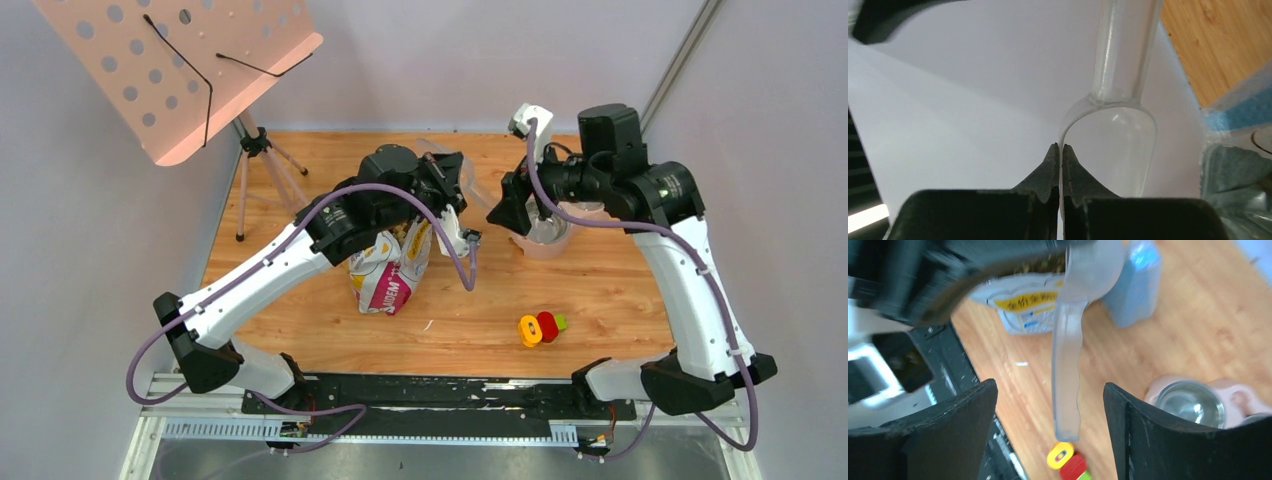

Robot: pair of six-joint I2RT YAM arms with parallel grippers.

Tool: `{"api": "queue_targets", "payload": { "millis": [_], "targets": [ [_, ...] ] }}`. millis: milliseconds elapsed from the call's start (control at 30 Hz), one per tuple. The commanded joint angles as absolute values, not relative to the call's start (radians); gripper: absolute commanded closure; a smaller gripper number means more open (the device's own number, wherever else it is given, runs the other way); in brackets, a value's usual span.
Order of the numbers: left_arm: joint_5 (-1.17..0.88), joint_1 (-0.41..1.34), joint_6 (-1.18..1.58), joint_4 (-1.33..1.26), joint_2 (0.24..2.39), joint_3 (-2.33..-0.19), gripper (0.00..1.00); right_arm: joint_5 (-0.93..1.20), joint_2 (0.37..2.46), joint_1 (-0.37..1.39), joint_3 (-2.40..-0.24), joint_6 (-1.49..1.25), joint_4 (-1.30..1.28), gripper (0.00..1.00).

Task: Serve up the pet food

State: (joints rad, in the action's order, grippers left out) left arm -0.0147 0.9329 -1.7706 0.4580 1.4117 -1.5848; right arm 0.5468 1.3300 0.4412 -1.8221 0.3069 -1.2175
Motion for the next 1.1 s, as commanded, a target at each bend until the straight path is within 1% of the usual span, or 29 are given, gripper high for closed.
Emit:
{"api": "queue_targets", "payload": {
  "millis": [0,100,200,267,300,367,433,633,700,800,900,967,1067],
  "targets": [
    [0.065,0.907,-1.544,0.502,1.423,-1.634,1.0,0.528,1.344,0.409,-2.007,0.224,-1.139,0.17],
    [0.096,0.889,-1.373,0.558,1.448,-1.715,1.0,0.622,1.374,0.299,-2.081,0.101,-1.061,0.13],
    [0.109,0.875,-1.136,0.672,1.497,-1.846,1.0,0.791,1.408,0.135,-2.085,-0.09,-0.929,0.13],
    [0.111,0.867,-1.023,0.73,1.527,-1.917,1.0,0.897,1.439,0.028,-2.066,-0.232,-0.83,0.14],
    [0.116,0.866,-0.989,0.766,1.546,-1.939,1.0,0.985,1.462,-0.018,-2.063,-0.298,-0.781,0.15],
    [0.113,0.861,-0.895,0.815,1.567,-1.995,1.0,1.092,1.505,-0.06,-2.055,-0.428,-0.675,0.16],
    [0.081,0.85,-0.775,0.866,1.578,-2.047,1.0,1.146,1.515,-0.064,-2.031,-0.464,-0.611,0.16],
    [-0.013,0.819,-0.53,0.921,1.585,-2.069,1.0,1.239,1.452,-0.063,-1.862,-0.545,-0.412,0.19],
    [-0.054,0.812,-0.483,0.925,1.597,-2.083,1.0,1.272,1.436,-0.062,-1.806,-0.594,-0.333,0.2],
    [-0.087,0.81,-0.46,0.92,1.622,-2.096,1.0,1.296,1.446,-0.052,-1.798,-0.613,-0.323,0.24],
    [-0.116,0.799,-0.41,0.903,1.647,-2.114,1.0,1.208,1.433,-0.033,-1.782,-0.552,-0.384,0.32],
    [-0.149,0.787,-0.39,0.903,1.674,-2.141,1.0,1.131,1.398,-0.019,-1.732,-0.532,-0.385,0.32],
    [-0.177,0.784,-0.387,0.908,1.723,-2.193,1.0,1.123,1.389,-0.006,-1.701,-0.53,-0.382,0.34]
  ]
}}
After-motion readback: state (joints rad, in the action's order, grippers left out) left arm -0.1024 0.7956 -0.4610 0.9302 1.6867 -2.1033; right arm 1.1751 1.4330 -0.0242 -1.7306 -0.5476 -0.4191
